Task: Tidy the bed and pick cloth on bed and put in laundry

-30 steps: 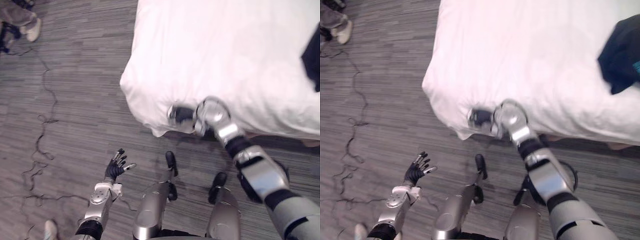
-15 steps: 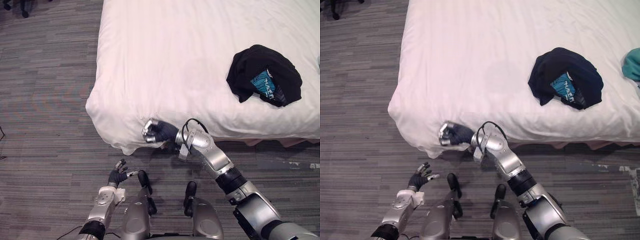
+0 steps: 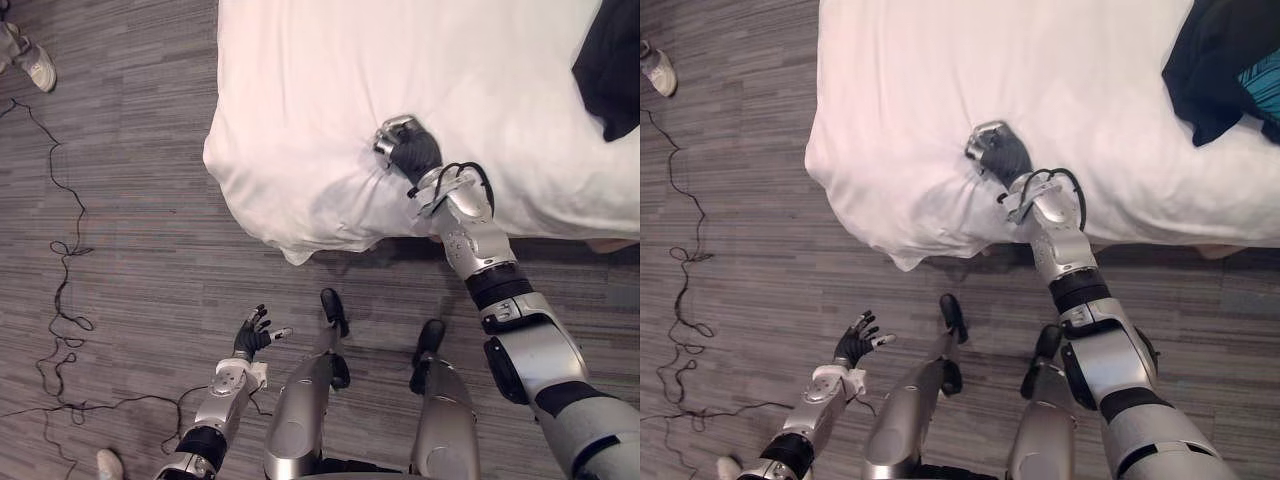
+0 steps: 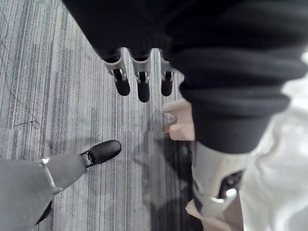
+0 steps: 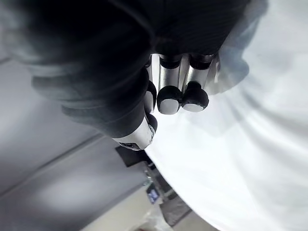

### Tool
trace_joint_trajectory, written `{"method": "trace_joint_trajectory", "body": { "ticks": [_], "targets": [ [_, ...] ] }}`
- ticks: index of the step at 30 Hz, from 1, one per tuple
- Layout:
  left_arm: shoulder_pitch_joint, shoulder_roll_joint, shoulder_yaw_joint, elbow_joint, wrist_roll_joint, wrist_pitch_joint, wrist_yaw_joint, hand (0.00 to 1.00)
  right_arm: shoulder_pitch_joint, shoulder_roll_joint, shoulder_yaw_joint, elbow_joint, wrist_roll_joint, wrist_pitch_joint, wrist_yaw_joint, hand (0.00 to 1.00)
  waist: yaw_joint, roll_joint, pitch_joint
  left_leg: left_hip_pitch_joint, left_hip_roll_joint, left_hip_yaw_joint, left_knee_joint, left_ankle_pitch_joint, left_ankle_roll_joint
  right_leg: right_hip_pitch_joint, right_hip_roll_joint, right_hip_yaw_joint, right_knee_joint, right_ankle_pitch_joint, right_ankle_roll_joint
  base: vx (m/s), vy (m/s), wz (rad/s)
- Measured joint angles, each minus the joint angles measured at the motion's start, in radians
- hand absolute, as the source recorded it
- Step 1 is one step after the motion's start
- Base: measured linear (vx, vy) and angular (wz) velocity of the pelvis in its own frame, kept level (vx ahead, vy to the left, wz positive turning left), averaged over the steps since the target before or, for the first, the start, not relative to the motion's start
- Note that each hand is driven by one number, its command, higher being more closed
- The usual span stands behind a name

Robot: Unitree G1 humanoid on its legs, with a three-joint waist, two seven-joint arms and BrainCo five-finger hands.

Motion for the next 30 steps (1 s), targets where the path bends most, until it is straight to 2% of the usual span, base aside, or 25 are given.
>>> {"method": "trace_joint_trajectory", "body": {
  "ticks": [2, 3, 4, 5, 6, 7, 8, 9, 10, 11, 12, 14, 16, 17, 18, 20, 21, 22, 23, 24, 25, 26, 27, 28, 30],
  "targets": [
    [0.057, -0.001, 0.036, 0.000, -0.001, -0.026, -0.025, 0.00, 0.164, 0.115, -0.084, -0.045, 0.031, -0.023, -0.003, 1.00, -0.041, -0.026, -0.003, 0.045, -0.007, 0.064, 0.000, -0.031, 0.000, 0.018, -0.002, 0.049, -0.021, 0.004, 0.011, 0.06, 0.042, -0.85],
    [0.070, -0.003, 0.061, 0.000, -0.001, -0.027, -0.035, 0.00, 0.288, 0.156, -0.148, -0.031, 0.037, -0.023, -0.047, 1.00, -0.051, -0.045, -0.001, 0.070, -0.007, 0.099, 0.000, -0.044, -0.003, 0.037, -0.001, 0.073, -0.034, 0.011, 0.015, 0.07, 0.033, -0.79],
    [0.069, -0.004, 0.071, 0.000, -0.001, -0.026, -0.038, 0.00, 0.348, 0.166, -0.180, -0.020, 0.045, -0.024, -0.063, 1.00, -0.054, -0.052, 0.000, 0.077, -0.007, 0.109, 0.000, -0.048, -0.003, 0.040, 0.000, 0.081, -0.040, 0.014, 0.018, 0.08, 0.024, -0.63],
    [0.054, -0.021, 0.108, 0.000, 0.008, -0.023, -0.044, 0.00, 0.542, 0.177, -0.277, 0.032, 0.067, -0.020, -0.122, 1.00, -0.069, -0.069, -0.001, 0.088, -0.006, 0.131, 0.000, -0.062, 0.001, 0.045, 0.002, 0.095, -0.048, 0.016, 0.021, 0.06, 0.012, -0.30],
    [0.048, -0.028, 0.121, 0.000, 0.013, -0.022, -0.045, 0.00, 0.609, 0.172, -0.306, 0.047, 0.069, -0.017, -0.142, 1.00, -0.080, -0.075, 0.000, 0.089, -0.005, 0.140, -0.001, -0.064, 0.000, 0.047, 0.003, 0.097, -0.053, 0.018, 0.022, 0.09, 0.003, -0.49],
    [0.041, -0.038, 0.158, 0.002, 0.047, -0.006, -0.051, 0.00, 0.741, 0.171, -0.361, 0.056, 0.065, 0.005, -0.183, 0.00, -0.104, -0.109, 0.007, 0.106, 0.003, 0.187, -0.001, -0.073, -0.011, 0.047, 0.011, 0.121, -0.061, 0.024, 0.022, 0.12, -0.003, -0.46],
    [0.040, -0.039, 0.167, 0.008, 0.057, 0.002, -0.053, 0.00, 0.771, 0.170, -0.367, 0.057, 0.064, 0.011, -0.190, 0.00, -0.112, -0.123, 0.006, 0.114, 0.007, 0.204, 0.000, -0.074, -0.014, 0.047, 0.015, 0.129, -0.065, 0.028, 0.018, 0.15, -0.003, -1.30],
    [0.038, -0.040, 0.188, 0.033, 0.088, 0.035, -0.061, 0.00, 0.867, 0.173, -0.378, 0.056, 0.058, 0.026, -0.198, 0.00, -0.122, -0.184, -0.012, 0.163, 0.029, 0.291, 0.000, -0.092, -0.038, 0.051, 0.008, 0.093, -0.073, 0.038, -0.003, 0.17, -0.011, -1.79],
    [0.038, -0.038, 0.196, 0.046, 0.107, 0.062, -0.060, 0.00, 0.904, 0.179, -0.378, 0.056, 0.010, 0.036, -0.195, 0.00, -0.122, -0.225, -0.034, 0.207, 0.053, 0.365, 0.001, -0.106, -0.058, 0.061, -0.015, -0.018, -0.071, 0.040, -0.048, 0.15, -0.019, -2.01],
    [0.038, -0.036, 0.199, 0.052, 0.116, 0.072, -0.059, 0.00, 0.914, 0.187, -0.377, 0.056, -0.021, 0.039, -0.190, 0.00, -0.119, -0.242, -0.043, 0.228, 0.070, 0.400, 0.009, -0.110, -0.065, 0.075, -0.025, -0.079, -0.073, 0.048, -0.065, 0.22, -0.100, -2.04],
    [0.037, -0.031, 0.200, 0.063, 0.124, 0.097, -0.058, 0.00, 0.930, 0.212, -0.375, 0.057, -0.099, 0.044, -0.171, 0.00, -0.112, -0.283, -0.069, 0.275, 0.113, 0.486, 0.048, -0.130, -0.095, 0.106, -0.055, -0.235, -0.071, 0.069, -0.088, 0.17, -0.090, -1.60],
    [0.033, -0.037, 0.211, 0.090, 0.150, 0.119, -0.058, 0.00, 0.941, 0.230, -0.348, 0.071, -0.177, 0.048, -0.144, 0.00, -0.112, -0.296, -0.083, 0.318, 0.158, 0.553, 0.084, -0.136, -0.122, 0.120, -0.039, -0.299, -0.062, 0.071, -0.084, 0.18, -0.189, -1.49],
    [0.030, -0.082, 0.214, 0.132, 0.185, 0.128, -0.053, 0.00, 0.929, 0.231, -0.308, 0.115, -0.260, 0.063, -0.101, 0.00, -0.118, -0.271, -0.099, 0.366, 0.186, 0.604, 0.076, -0.123, -0.147, 0.116, 0.016, -0.298, -0.058, 0.057, -0.106, 0.17, -0.277, -1.10],
    [0.027, -0.103, 0.214, 0.181, 0.208, 0.135, -0.050, 0.00, 0.926, 0.238, -0.300, 0.139, -0.291, 0.067, -0.081, 0.00, -0.123, -0.243, -0.119, 0.390, 0.206, 0.616, 0.067, -0.112, -0.165, 0.119, 0.054, -0.271, -0.073, 0.052, -0.113, 0.12, -0.246, -0.93],
    [0.027, -0.113, 0.224, 0.231, 0.233, 0.153, -0.043, 0.00, 0.923, 0.243, -0.295, 0.160, -0.293, 0.064, -0.076, 0.00, -0.127, -0.229, -0.132, 0.427, 0.223, 0.612, 0.075, -0.094, -0.187, 0.136, 0.083, -0.240, -0.083, 0.047, -0.120, 0.10, -0.190, -0.95],
    [0.045, -0.130, 0.272, 0.248, 0.247, 0.179, -0.038, 0.00, 0.923, 0.244, -0.289, 0.159, -0.307, 0.066, -0.071, 0.00, -0.131, -0.233, -0.138, 0.489, 0.265, 0.603, 0.165, -0.086, -0.192, 0.161, 0.112, -0.215, -0.062, 0.024, -0.131, 0.09, -0.132, -1.21],
    [0.079, -0.128, 0.336, 0.244, 0.251, 0.196, -0.037, 0.00, 0.928, 0.259, -0.270, 0.148, -0.329, 0.066, -0.072, 0.00, -0.118, -0.249, -0.153, 0.511, 0.317, 0.545, 0.325, -0.085, -0.189, 0.172, 0.122, -0.214, -0.029, -0.013, -0.162, 0.14, -0.234, -2.04],
    [0.121, -0.131, 0.385, 0.237, 0.241, 0.214, -0.039, 0.00, 0.939, 0.276, -0.241, 0.132, -0.337, 0.068, -0.074, 0.00, -0.090, -0.265, -0.189, 0.464, 0.387, 0.371, 0.554, -0.050, -0.137, 0.197, 0.148, -0.169, -0.034, -0.035, -0.180, 0.18, -0.235, -2.03],
    [0.124, -0.131, 0.390, 0.232, 0.233, 0.217, -0.038, 0.00, 0.944, 0.274, -0.225, 0.116, -0.353, 0.070, -0.078, 0.00, -0.080, -0.258, -0.204, 0.408, 0.411, 0.246, 0.685, -0.044, -0.107, 0.203, 0.167, -0.130, -0.038, -0.037, -0.188, 0.25, -0.174, -2.31],
    [0.123, -0.140, 0.393, 0.235, 0.224, 0.221, -0.038, 0.00, 0.922, 0.246, -0.185, 0.108, -0.385, 0.079, -0.082, 0.00, -0.059, -0.237, -0.214, 0.271, 0.391, 0.004, 0.988, -0.132, -0.110, 0.206, 0.197, -0.032, -0.035, -0.050, -0.199, 0.30, 0.015, -2.47],
    [0.124, -0.157, 0.393, 0.240, 0.220, 0.219, -0.037, 0.00, 0.907, 0.208, -0.143, 0.107, -0.422, 0.093, -0.082, 0.00, -0.047, -0.202, -0.233, 0.155, 0.336, -0.143, 1.199, -0.226, -0.127, 0.223, 0.233, 0.051, -0.034, -0.065, -0.214, 0.24, 0.049, -2.40],
    [0.125, -0.160, 0.393, 0.240, 0.215, 0.218, -0.037, 0.00, 0.906, 0.199, -0.134, 0.108, -0.444, 0.098, -0.085, 0.00, -0.044, -0.191, -0.238, 0.129, 0.317, -0.178, 1.236, -0.266, -0.125, 0.244, 0.250, 0.081, -0.035, -0.071, -0.218, 0.28, 0.116, -2.11],
    [0.133, -0.162, 0.392, 0.239, 0.211, 0.207, -0.038, 0.00, 0.902, 0.192, -0.106, 0.108, -0.474, 0.103, -0.086, 0.00, -0.041, -0.185, -0.242, 0.100, 0.268, -0.214, 1.213, -0.350, -0.102, 0.305, 0.277, 0.145, -0.043, -0.089, -0.221, 0.20, 0.070, -1.38],
    [0.136, -0.162, 0.393, 0.235, 0.208, 0.199, -0.038, 0.00, 0.903, 0.194, -0.096, 0.109, -0.489, 0.103, -0.086, 0.00, -0.041, -0.193, -0.245, 0.089, 0.252, -0.214, 1.168, -0.376, -0.082, 0.332, 0.285, 0.174, -0.046, -0.092, -0.205, 0.31, 0.101, -1.50],
    [0.141, -0.157, 0.393, 0.225, 0.182, 0.176, -0.054, 0.00, 0.901, 0.201, -0.058, 0.114, -0.509, 0.102, -0.087, 0.00, -0.031, -0.223, -0.263, 0.056, 0.188, -0.170, 0.884, -0.425, -0.048, 0.375, 0.286, 0.264, -0.077, -0.107, -0.178, 0.28, 0.103, -1.17]
  ]
}}
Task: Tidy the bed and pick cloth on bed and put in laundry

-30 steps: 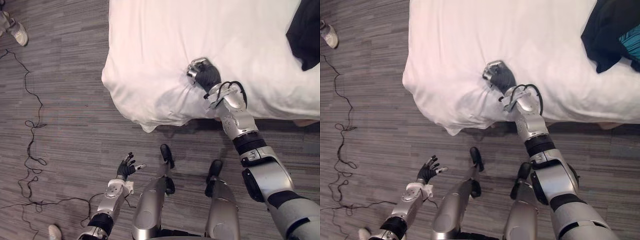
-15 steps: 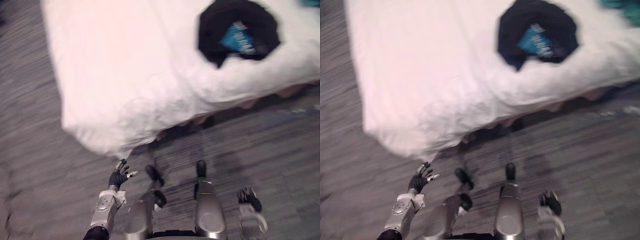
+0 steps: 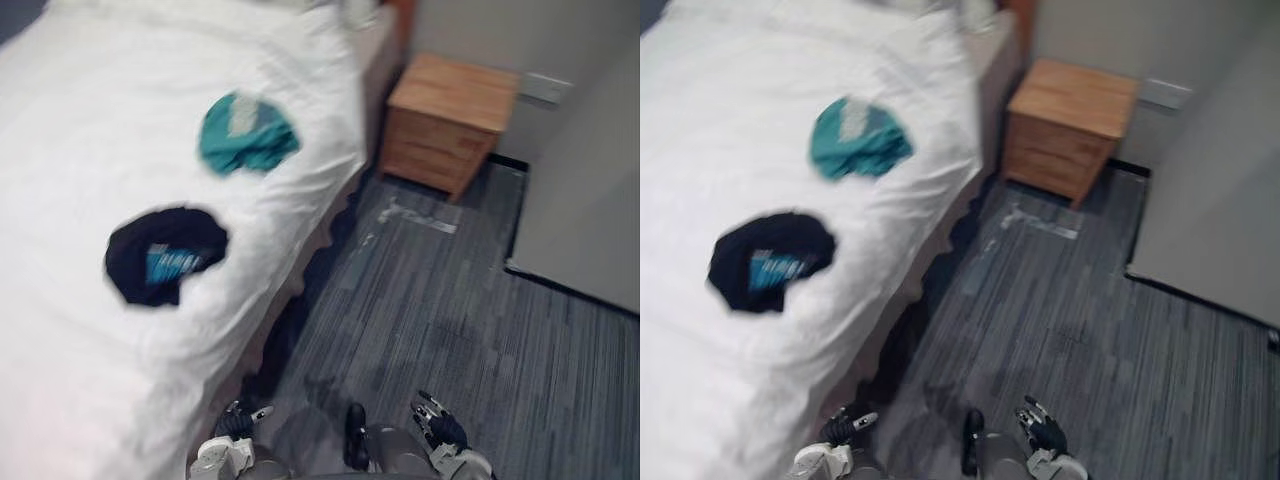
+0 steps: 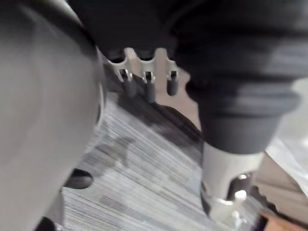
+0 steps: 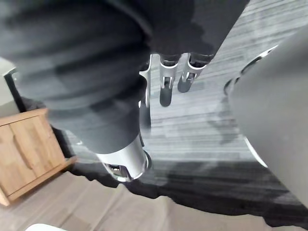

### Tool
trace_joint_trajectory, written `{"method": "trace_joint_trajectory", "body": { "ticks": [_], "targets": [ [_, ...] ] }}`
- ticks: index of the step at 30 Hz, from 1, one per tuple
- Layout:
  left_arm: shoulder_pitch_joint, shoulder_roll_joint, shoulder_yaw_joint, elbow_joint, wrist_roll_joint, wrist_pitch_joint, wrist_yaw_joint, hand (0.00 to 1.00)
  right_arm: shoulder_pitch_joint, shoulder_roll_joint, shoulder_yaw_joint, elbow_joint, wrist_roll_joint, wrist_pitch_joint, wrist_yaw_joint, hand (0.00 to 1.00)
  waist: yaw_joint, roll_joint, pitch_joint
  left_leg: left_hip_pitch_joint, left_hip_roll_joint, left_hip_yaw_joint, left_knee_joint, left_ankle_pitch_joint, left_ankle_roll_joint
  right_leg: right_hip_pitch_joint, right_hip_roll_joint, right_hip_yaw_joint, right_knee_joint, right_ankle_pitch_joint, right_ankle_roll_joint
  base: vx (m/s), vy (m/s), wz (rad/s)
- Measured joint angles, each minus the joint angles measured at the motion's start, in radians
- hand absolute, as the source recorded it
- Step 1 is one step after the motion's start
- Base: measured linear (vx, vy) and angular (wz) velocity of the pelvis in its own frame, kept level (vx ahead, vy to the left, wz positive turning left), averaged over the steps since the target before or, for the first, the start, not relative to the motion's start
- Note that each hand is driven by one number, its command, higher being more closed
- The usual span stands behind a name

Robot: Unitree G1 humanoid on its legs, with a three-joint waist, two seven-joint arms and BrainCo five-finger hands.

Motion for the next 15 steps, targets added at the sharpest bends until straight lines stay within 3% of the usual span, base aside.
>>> {"method": "trace_joint_trajectory", "body": {
  "ticks": [1, 2, 4, 5, 6, 7, 9, 10, 11, 12, 13, 15],
  "targets": [
    [0.000, 0.000, 0.000, 0.000, -0.007, -0.006, -0.005, 0.00, -0.002, 0.003, 0.006, 0.000, -0.012, -0.001, -0.002, 0.00, 0.000, -0.006, -0.003, -0.002, -0.024, 0.003, -0.109, 0.000, 0.002, 0.008, -0.004, 0.022, -0.012, 0.000, 0.004, 0.40, 0.190, -1.03],
    [-0.001, 0.002, -0.001, 0.000, -0.010, -0.009, -0.008, 0.00, -0.002, 0.004, 0.020, 0.006, -0.019, 0.000, -0.004, 0.00, 0.000, -0.013, -0.010, -0.003, -0.076, -0.008, -0.349, 0.019, -0.006, 0.021, -0.017, 0.061, -0.032, -0.007, 0.020, 0.35, 0.188, -0.71],
    [-0.001, 0.001, -0.003, 0.001, -0.022, -0.010, -0.010, 0.00, 0.001, 0.003, 0.020, 0.028, -0.023, 0.000, -0.003, 0.00, 0.006, -0.018, -0.027, -0.005, -0.119, -0.020, -0.527, 0.087, -0.006, 0.031, -0.032, 0.101, -0.025, -0.041, 0.037, 0.43, 0.251, -0.71],
    [0.005, 0.005, -0.004, 0.003, -0.028, -0.007, -0.012, 0.00, 0.010, 0.006, 0.023, 0.052, -0.051, -0.001, -0.003, 0.00, 0.011, -0.029, -0.048, 0.011, -0.150, -0.028, -0.523, 0.147, 0.000, 0.049, -0.059, 0.117, -0.003, -0.094, 0.052, 0.46, 0.272, -0.50],
    [0.009, 0.013, -0.009, 0.003, -0.029, -0.006, -0.012, 0.00, 0.023, 0.011, 0.027, 0.053, -0.058, -0.001, -0.004, 0.00, 0.010, -0.040, -0.066, 0.017, -0.171, -0.026, -0.512, 0.134, 0.020, 0.056, -0.080, 0.116, 0.019, -0.111, 0.056, 0.54, 0.245, -0.28],
    [0.002, 0.027, -0.023, 0.014, -0.029, -0.002, -0.013, 0.00, 0.053, 0.024, 0.028, 0.053, -0.056, -0.005, -0.004, 0.00, 0.007, -0.076, -0.093, 0.047, -0.212, -0.009, -0.526, 0.098, 0.027, 0.006, -0.109, 0.088, 0.191, -0.153, 0.109, 0.52, 0.209, -0.12],
    [-0.009, 0.038, -0.038, 0.037, -0.028, 0.006, -0.013, 0.00, 0.042, 0.029, 0.026, 0.055, -0.056, -0.016, -0.004, 0.00, 0.003, -0.093, -0.089, 0.126, -0.245, -0.003, -0.566, 0.071, 0.051, -0.162, -0.149, 0.004, 0.567, -0.088, 0.167, 0.42, 0.178, -0.07],
    [-0.012, 0.050, -0.058, 0.049, -0.027, 0.010, -0.013, 0.00, 0.034, 0.030, 0.025, 0.059, -0.052, -0.020, -0.005, 0.00, -0.004, -0.086, -0.081, 0.154, -0.250, -0.004, -0.578, 0.066, 0.060, -0.193, -0.153, -0.004, 0.646, -0.081, 0.172, 0.46, 0.162, 0.16],
    [-0.018, 0.075, -0.116, 0.086, -0.026, 0.026, -0.011, 0.00, 0.019, 0.024, 0.025, 0.085, -0.050, -0.029, -0.016, 0.00, -0.021, -0.088, -0.080, 0.246, -0.241, -0.005, -0.592, 0.043, 0.065, -0.223, -0.146, -0.049, 0.665, -0.125, 0.144, 0.54, 0.136, 0.22],
    [-0.021, 0.077, -0.125, 0.101, -0.026, 0.036, -0.011, 0.00, 0.017, 0.023, 0.024, 0.093, -0.042, -0.038, -0.019, 0.00, -0.021, -0.082, -0.080, 0.295, -0.226, -0.007, -0.607, 0.029, 0.061, -0.233, -0.138, -0.098, 0.576, -0.143, 0.127, 0.54, 0.101, 0.28],
    [-0.020, 0.077, -0.123, 0.102, -0.025, 0.036, -0.012, 0.00, 0.015, 0.022, 0.025, 0.095, -0.031, -0.041, -0.019, 0.00, -0.022, -0.080, -0.080, 0.315, -0.216, -0.010, -0.620, 0.029, 0.060, -0.245, -0.137, -0.128, 0.508, -0.144, 0.123, 0.46, 0.014, 0.35],
    [-0.033, 0.066, -0.119, 0.100, -0.023, 0.036, -0.010, 0.00, 0.005, 0.003, 0.013, 0.090, -0.007, -0.047, -0.021, 0.00, -0.020, -0.045, -0.064, 0.363, -0.169, -0.026, -0.665, 0.016, 0.040, -0.319, -0.137, -0.206, 0.309, -0.101, 0.123, 0.53, -0.039, 0.34]
  ]
}}
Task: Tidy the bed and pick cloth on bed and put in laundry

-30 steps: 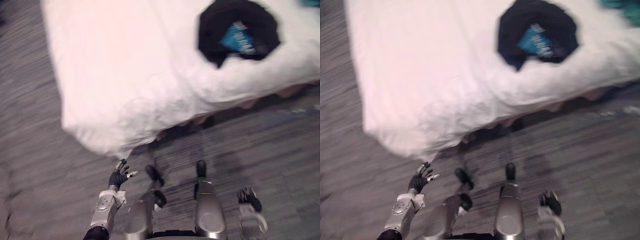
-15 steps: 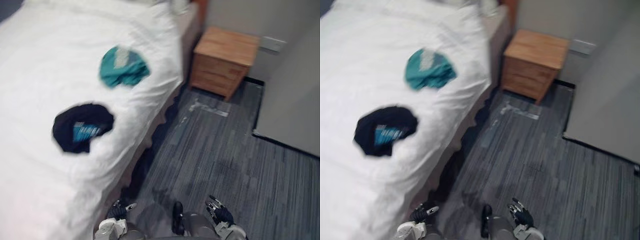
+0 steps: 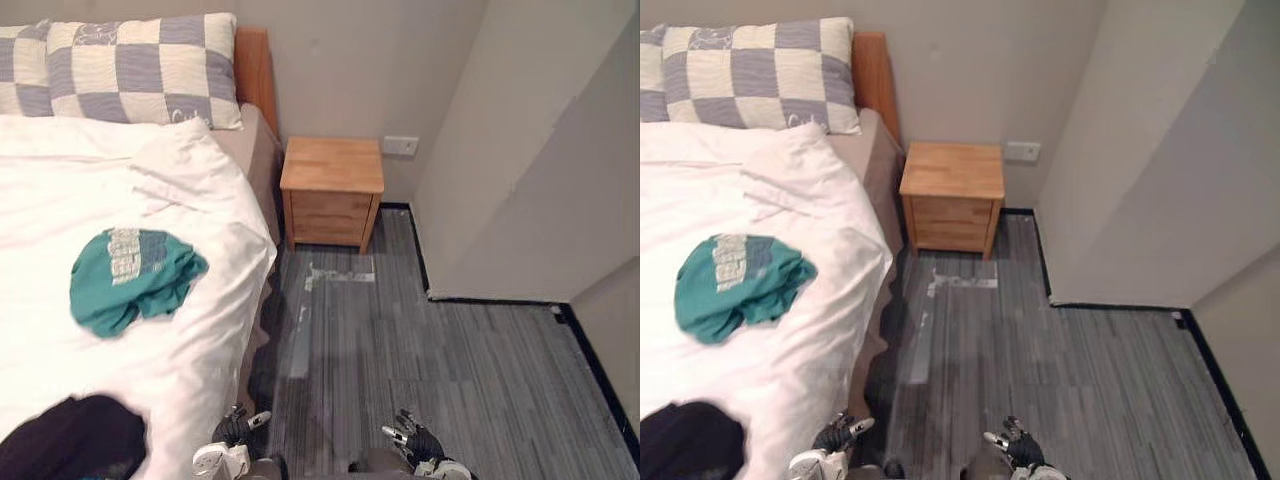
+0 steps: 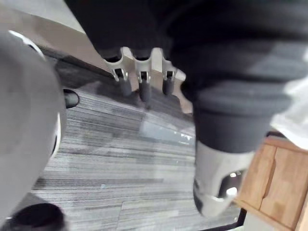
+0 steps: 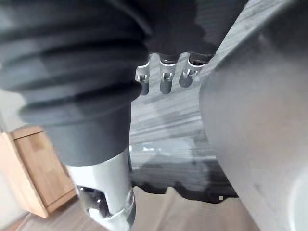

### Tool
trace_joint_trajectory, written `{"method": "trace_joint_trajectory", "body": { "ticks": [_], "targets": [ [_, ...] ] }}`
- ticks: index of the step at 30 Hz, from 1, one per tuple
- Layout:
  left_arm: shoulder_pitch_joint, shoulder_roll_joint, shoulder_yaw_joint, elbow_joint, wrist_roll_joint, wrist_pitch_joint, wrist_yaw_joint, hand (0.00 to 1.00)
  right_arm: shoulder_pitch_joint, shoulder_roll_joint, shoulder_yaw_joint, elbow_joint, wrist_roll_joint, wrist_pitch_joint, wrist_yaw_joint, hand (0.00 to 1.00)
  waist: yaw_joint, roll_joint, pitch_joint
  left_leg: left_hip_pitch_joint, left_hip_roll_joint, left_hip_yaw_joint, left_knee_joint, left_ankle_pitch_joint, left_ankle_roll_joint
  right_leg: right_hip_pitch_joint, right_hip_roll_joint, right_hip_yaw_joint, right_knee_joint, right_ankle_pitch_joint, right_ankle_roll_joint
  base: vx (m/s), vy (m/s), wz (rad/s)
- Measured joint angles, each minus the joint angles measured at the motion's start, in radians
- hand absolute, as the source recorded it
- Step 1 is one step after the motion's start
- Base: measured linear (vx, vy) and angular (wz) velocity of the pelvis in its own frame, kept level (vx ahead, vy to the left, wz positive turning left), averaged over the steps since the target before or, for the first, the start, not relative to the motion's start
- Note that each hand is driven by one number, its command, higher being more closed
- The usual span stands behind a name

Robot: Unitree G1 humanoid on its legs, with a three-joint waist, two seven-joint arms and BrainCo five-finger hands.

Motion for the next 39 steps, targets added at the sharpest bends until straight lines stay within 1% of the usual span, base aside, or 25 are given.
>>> {"method": "trace_joint_trajectory", "body": {
  "ticks": [1, 3, 5, 6, 8, 10, 11, 12, 14, 16, 17, 18, 19, 20, 21, 22, 24, 26, 28, 29, 30, 31, 33, 34, 39],
  "targets": [
    [0.000, -0.002, 0.000, 0.000, 0.001, 0.000, 0.001, 0.00, -0.006, -0.006, -0.002, -0.001, 0.000, -0.003, -0.003, 0.00, -0.001, 0.011, 0.007, 0.005, 0.013, -0.003, -0.005, -0.004, -0.007, -0.018, 0.001, -0.001, -0.052, 0.034, -0.001, 0.53, -0.087, 0.17],
    [0.020, -0.017, 0.051, 0.000, -0.008, -0.001, 0.007, 0.00, -0.012, -0.008, -0.016, -0.017, -0.002, -0.024, -0.013, 0.00, -0.002, 0.026, 0.025, 0.057, 0.042, -0.005, -0.007, -0.028, -0.043, -0.049, 0.000, 0.066, -0.309, 0.233, 0.011, 0.58, -0.179, 0.12],
    [0.031, -0.025, 0.090, -0.003, -0.022, 0.000, 0.007, 0.00, -0.013, -0.002, -0.017, -0.024, -0.003, -0.021, -0.020, 0.00, -0.001, 0.019, 0.025, 0.090, 0.044, -0.017, 0.007, -0.052, -0.050, -0.032, -0.019, 0.079, -0.338, 0.271, 0.018, 0.46, -0.231, 0.26],
    [0.043, -0.037, 0.120, -0.006, -0.025, 0.000, 0.007, 0.00, -0.011, -0.001, -0.015, -0.050, -0.004, -0.004, -0.032, 0.00, -0.002, 0.024, 0.027, 0.113, 0.068, -0.047, 0.070, -0.076, -0.043, -0.024, -0.024, 0.049, -0.246, 0.341, 0.018, 0.58, -0.357, 0.52],
    [0.066, -0.064, 0.133, -0.039, -0.022, -0.001, 0.005, 0.00, -0.013, -0.026, 0.005, -0.079, -0.008, 0.036, -0.051, 0.00, 0.001, 0.065, 0.022, -0.006, 0.148, -0.112, 0.401, -0.042, -0.021, 0.016, 0.002, -0.017, -0.154, 0.245, -0.028, 0.58, -0.435, 0.61],
    [0.077, -0.097, 0.173, -0.068, -0.016, -0.007, 0.002, 0.00, -0.018, -0.034, 0.023, -0.136, -0.008, 0.056, -0.053, 0.00, 0.014, 0.096, 0.027, -0.163, 0.218, -0.150, 0.691, 0.098, -0.019, 0.080, 0.047, -0.043, -0.171, 0.192, -0.057, 0.58, -0.434, 0.34],
    [0.090, -0.101, 0.175, -0.083, -0.004, -0.026, -0.004, 0.00, -0.030, -0.030, 0.049, -0.168, -0.011, 0.066, -0.053, 0.00, 0.020, 0.103, 0.031, -0.230, 0.227, -0.141, 0.798, 0.064, -0.051, 0.134, 0.069, -0.046, -0.208, 0.175, -0.070, 0.39, -0.255, 0.14],
    [0.096, -0.100, 0.174, -0.089, -0.004, -0.036, -0.007, 0.00, -0.040, -0.027, 0.063, -0.183, -0.012, 0.070, -0.054, 0.00, 0.023, 0.103, 0.033, -0.257, 0.216, -0.130, 0.815, 0.038, -0.060, 0.170, 0.074, -0.048, -0.234, 0.169, -0.075, 0.39, -0.235, 0.08],
    [0.108, -0.098, 0.154, -0.110, -0.010, -0.080, -0.018, 0.00, -0.072, -0.031, 0.095, -0.261, -0.036, 0.078, -0.062, 0.00, 0.043, 0.091, 0.044, -0.305, 0.112, -0.011, 0.648, -0.045, -0.035, 0.313, 0.070, -0.049, -0.346, 0.157, -0.075, 0.49, -0.280, 0.02],
    [0.136, -0.095, 0.134, -0.135, -0.035, -0.115, -0.022, 0.00, -0.082, -0.044, 0.131, -0.364, -0.099, 0.076, -0.075, 0.00, 0.062, 0.097, 0.039, -0.322, 0.044, 0.149, 0.345, 0.002, -0.055, 0.381, 0.083, -0.079, -0.422, 0.156, -0.077, 0.48, -0.234, 0.11],
    [0.143, -0.093, 0.126, -0.137, -0.046, -0.128, -0.023, 0.00, -0.086, -0.068, 0.159, -0.436, -0.157, 0.076, -0.084, 0.00, 0.060, 0.100, 0.036, -0.346, 0.044, 0.335, 0.244, 0.115, -0.033, 0.417, 0.108, -0.118, -0.461, 0.145, -0.087, 0.34, -0.121, 0.49],
    [0.142, -0.086, 0.120, -0.136, -0.046, -0.132, -0.023, 0.00, -0.087, -0.081, 0.169, -0.470, -0.184, 0.076, -0.088, 0.00, 0.060, 0.094, 0.037, -0.350, 0.048, 0.434, 0.221, 0.155, 0.042, 0.431, 0.115, -0.143, -0.461, 0.127, -0.085, 0.45, -0.134, 1.01],
    [0.136, -0.055, 0.096, -0.125, -0.043, -0.132, -0.025, 0.00, -0.088, -0.093, 0.185, -0.540, -0.220, 0.076, -0.089, 0.00, 0.058, 0.059, 0.021, -0.335, 0.032, 0.584, 0.173, 0.143, 0.169, 0.453, 0.118, -0.204, -0.454, 0.087, -0.067, 0.51, -0.114, 1.51],
    [0.112, -0.031, 0.080, -0.105, -0.063, -0.117, -0.025, 0.00, -0.112, -0.133, 0.217, -0.633, -0.258, 0.059, -0.082, 0.00, 0.055, 0.020, 0.005, -0.333, -0.024, 0.582, 0.115, 0.097, 0.222, 0.438, 0.110, -0.268, -0.353, 0.033, -0.035, 0.54, -0.124, 1.59],
    [0.100, -0.026, 0.078, -0.098, -0.073, -0.109, -0.024, 0.00, -0.128, -0.149, 0.223, -0.652, -0.276, 0.051, -0.078, 0.00, 0.052, 0.001, 0.005, -0.329, -0.046, 0.561, 0.085, 0.100, 0.230, 0.410, 0.092, -0.284, -0.277, 0.013, -0.016, 0.55, -0.153, 1.45],
    [0.093, -0.024, 0.073, -0.096, -0.084, -0.087, -0.020, 0.00, -0.170, -0.186, 0.241, -0.685, -0.287, 0.045, -0.069, 0.00, 0.055, -0.010, 0.007, -0.301, -0.060, 0.506, 0.018, 0.118, 0.244, 0.322, 0.055, -0.295, -0.041, 0.012, 0.013, 0.51, -0.146, 1.08],
    [0.091, -0.011, 0.055, -0.091, -0.109, -0.038, -0.010, 0.00, -0.217, -0.207, 0.250, -0.714, -0.289, 0.020, -0.066, 0.00, 0.053, -0.005, 0.017, -0.231, -0.059, 0.380, -0.002, 0.119, 0.184, 0.219, -0.028, -0.281, 0.257, -0.015, -0.012, 0.54, -0.167, 1.43],
    [0.095, 0.000, 0.048, -0.071, -0.122, -0.018, 0.003, 0.00, -0.237, -0.223, 0.282, -0.755, -0.299, 0.008, -0.070, 0.00, 0.058, 0.015, 0.021, -0.143, -0.038, 0.251, -0.009, 0.119, 0.120, 0.214, -0.065, -0.239, 0.253, -0.045, -0.035, 0.48, -0.306, 1.94],
    [0.100, 0.017, 0.048, -0.049, -0.117, -0.025, -0.003, 0.00, -0.280, -0.242, 0.328, -0.839, -0.330, -0.002, -0.089, 0.00, 0.057, 0.028, 0.019, -0.131, 0.012, 0.091, -0.018, 0.112, 0.068, 0.128, -0.044, -0.062, 0.105, -0.029, -0.007, 0.42, -0.497, 2.21],
    [0.101, 0.034, 0.051, -0.043, -0.108, -0.032, -0.009, 0.00, -0.301, -0.246, 0.329, -0.881, -0.339, 0.003, -0.102, 0.00, 0.054, 0.009, 0.019, -0.155, 0.005, 0.010, -0.028, 0.119, 0.039, 0.102, -0.038, 0.073, -0.012, 0.007, 0.032, 0.28, -0.512, 2.42],
    [0.104, 0.076, 0.059, -0.044, -0.085, -0.042, -0.025, 0.00, -0.323, -0.249, 0.320, -0.937, -0.367, 0.030, -0.135, 0.00, 0.051, -0.053, 0.008, -0.199, -0.033, -0.100, -0.028, 0.123, 0.004, 0.113, -0.068, 0.269, -0.236, 0.057, 0.071, 0.20, -0.433, 2.51],
    [0.103, 0.108, 0.060, -0.047, -0.075, -0.046, -0.030, 0.00, -0.341, -0.244, 0.313, -0.955, -0.370, 0.047, -0.150, 0.00, 0.050, -0.105, 0.005, -0.213, -0.059, -0.145, -0.022, 0.130, -0.016, 0.122, -0.099, 0.318, -0.296, 0.105, 0.151, 0.34, -0.633, 2.87],
    [0.133, 0.093, 0.062, -0.036, -0.053, -0.041, -0.042, 0.00, -0.377, -0.287, 0.287, -0.953, -0.384, 0.119, -0.177, 0.00, 0.058, -0.071, 0.017, -0.243, -0.072, -0.227, 0.050, 0.130, -0.042, 0.206, -0.031, 0.315, -0.323, 0.165, 0.079, 0.33, -0.471, 1.95],
    [0.175, 0.084, 0.072, -0.047, -0.050, -0.039, -0.041, 0.00, -0.417, -0.307, 0.286, -0.948, -0.401, 0.137, -0.171, 0.00, 0.079, -0.017, 0.012, -0.208, -0.051, -0.230, -0.004, 0.138, -0.036, 0.212, 0.009, 0.271, -0.312, 0.175, 0.067, 0.18, -0.188, 1.00],
    [0.215, 0.069, 0.100, -0.063, -0.053, -0.034, -0.032, 0.00, -0.613, -0.307, 0.294, -0.840, -0.405, 0.159, -0.157, 0.00, 0.106, -0.002, 0.028, -0.174, 0.015, -0.190, -0.063, 0.206, -0.052, 0.269, 0.052, 0.135, -0.285, 0.171, 0.060, 0.12, -0.181, 0.84]
  ]
}}
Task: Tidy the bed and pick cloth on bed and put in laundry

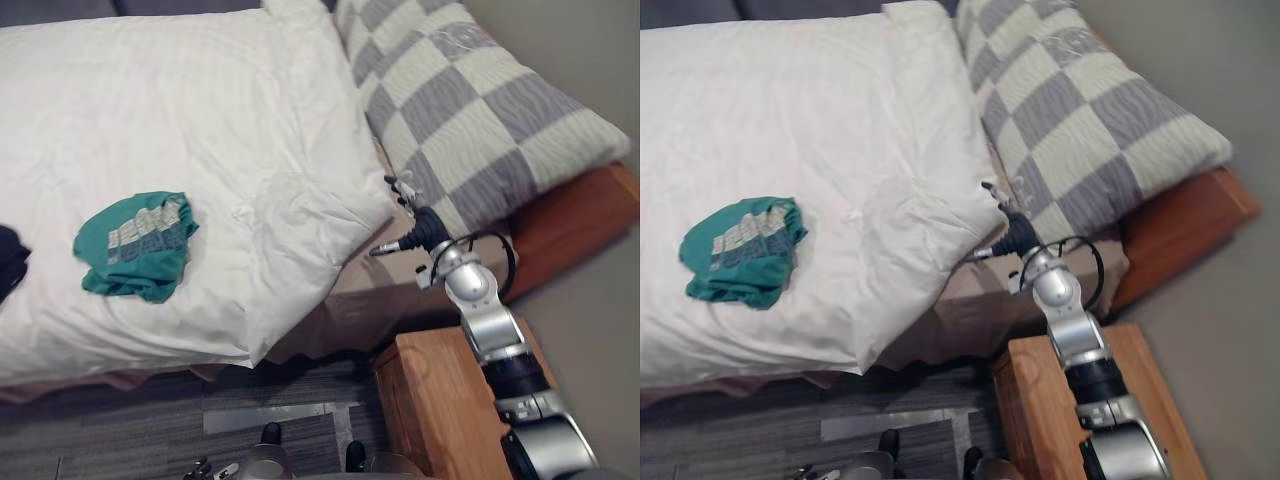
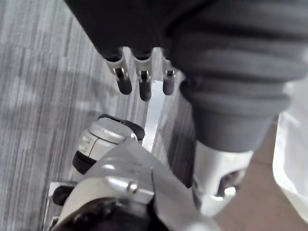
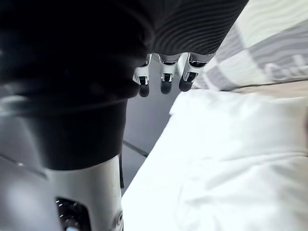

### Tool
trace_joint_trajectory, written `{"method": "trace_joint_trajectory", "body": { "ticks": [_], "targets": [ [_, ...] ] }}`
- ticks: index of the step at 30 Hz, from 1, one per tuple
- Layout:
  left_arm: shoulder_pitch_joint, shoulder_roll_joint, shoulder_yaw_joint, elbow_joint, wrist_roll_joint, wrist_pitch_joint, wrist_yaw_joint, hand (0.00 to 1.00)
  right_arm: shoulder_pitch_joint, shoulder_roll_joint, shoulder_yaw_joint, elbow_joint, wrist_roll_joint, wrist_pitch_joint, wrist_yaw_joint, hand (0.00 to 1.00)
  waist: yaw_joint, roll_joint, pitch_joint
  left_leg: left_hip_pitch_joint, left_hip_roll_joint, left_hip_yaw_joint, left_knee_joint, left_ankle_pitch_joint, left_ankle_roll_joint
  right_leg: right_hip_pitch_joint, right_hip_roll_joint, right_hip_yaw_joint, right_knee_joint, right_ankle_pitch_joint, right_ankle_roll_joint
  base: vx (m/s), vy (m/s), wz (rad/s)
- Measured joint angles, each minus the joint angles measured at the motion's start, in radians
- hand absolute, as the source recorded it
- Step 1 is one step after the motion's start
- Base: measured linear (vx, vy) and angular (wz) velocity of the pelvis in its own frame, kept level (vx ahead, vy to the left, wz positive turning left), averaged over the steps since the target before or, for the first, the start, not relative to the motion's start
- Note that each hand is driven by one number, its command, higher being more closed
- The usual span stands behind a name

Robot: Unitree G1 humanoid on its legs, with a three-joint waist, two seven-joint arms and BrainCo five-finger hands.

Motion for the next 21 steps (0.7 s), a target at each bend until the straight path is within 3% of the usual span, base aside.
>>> {"method": "trace_joint_trajectory", "body": {
  "ticks": [4, 5, 7, 8, 10, 11, 12, 18, 21],
  "targets": [
    [-0.074, 0.000, 0.005, -0.042, 0.048, -0.010, -0.010, 0.00, -0.095, -0.013, -0.004, 0.007, -0.030, 0.027, -0.013, 0.00, -0.018, 0.002, 0.005, -0.070, -0.008, 0.197, 0.003, 0.028, 0.045, 0.030, -0.024, -0.168, -0.025, -0.035, -0.064, 0.01, -0.037, 1.20],
    [-0.104, 0.002, 0.005, -0.044, 0.050, -0.011, -0.013, 0.00, -0.106, -0.016, -0.007, 0.008, -0.042, 0.032, -0.015, 0.00, -0.029, 0.005, 0.010, -0.094, -0.006, 0.284, 0.010, -0.006, 0.102, 0.025, -0.032, -0.209, -0.031, -0.047, -0.085, 0.00, 0.025, 1.02],
    [-0.148, 0.005, -0.009, -0.045, 0.049, -0.011, -0.016, 0.00, -0.113, -0.032, -0.007, 0.009, -0.074, 0.042, -0.015, 0.00, -0.036, 0.016, 0.025, -0.116, -0.004, 0.361, 0.008, 0.006, 0.103, 0.018, -0.048, -0.244, -0.036, -0.062, -0.107, -0.01, 0.051, 0.88],
    [-0.168, 0.006, -0.034, -0.051, 0.047, -0.013, -0.032, 0.00, -0.113, -0.053, -0.010, 0.011, -0.082, 0.057, -0.015, 0.00, -0.039, 0.035, 0.037, -0.117, -0.022, 0.340, -0.015, 0.023, 0.091, 0.018, -0.057, -0.245, -0.036, -0.066, -0.104, -0.01, 0.108, 0.71],
    [-0.175, 0.014, -0.055, -0.064, 0.044, -0.022, -0.035, 0.00, -0.117, -0.071, -0.015, 0.034, -0.120, 0.068, -0.014, 0.00, -0.042, 0.044, 0.045, -0.139, -0.052, 0.315, 0.018, 0.017, 0.095, 0.019, -0.083, -0.239, -0.032, -0.089, -0.096, 0.02, 0.150, 0.47],
    [-0.176, 0.017, -0.062, -0.066, 0.037, -0.026, -0.034, 0.00, -0.124, -0.076, -0.015, 0.052, -0.124, 0.069, -0.013, 0.00, -0.042, 0.048, 0.047, -0.162, -0.053, 0.309, 0.068, -0.004, 0.099, 0.021, -0.089, -0.238, -0.029, -0.096, -0.087, 0.06, 0.195, 0.46],
    [-0.186, 0.020, -0.071, -0.068, 0.016, -0.031, -0.032, 0.00, -0.144, -0.091, -0.014, 0.087, -0.160, 0.071, -0.012, 0.00, -0.046, 0.064, 0.071, -0.224, -0.043, 0.273, 0.231, -0.049, 0.125, 0.050, -0.096, -0.236, -0.030, -0.105, -0.076, 0.04, 0.131, 0.35],
    [-0.186, 0.024, -0.106, -0.071, -0.012, -0.022, -0.034, 0.00, -0.238, -0.082, 0.029, 0.168, -0.272, 0.064, -0.019, 0.00, -0.036, 0.065, 0.086, -0.191, -0.053, 0.269, 0.169, -0.043, 0.116, 0.034, -0.100, -0.211, -0.007, -0.118, -0.083, -0.08, 0.066, 0.02],
    [-0.195, 0.022, -0.152, -0.076, -0.005, -0.001, -0.054, 0.00, -0.245, -0.088, 0.028, 0.222, -0.344, 0.066, -0.061, 0.00, -0.048, 0.045, 0.102, -0.191, -0.092, 0.280, 0.145, -0.032, 0.125, -0.040, -0.155, -0.206, 0.117, -0.201, -0.101, -0.12, 0.038, 0.07]
  ]
}}
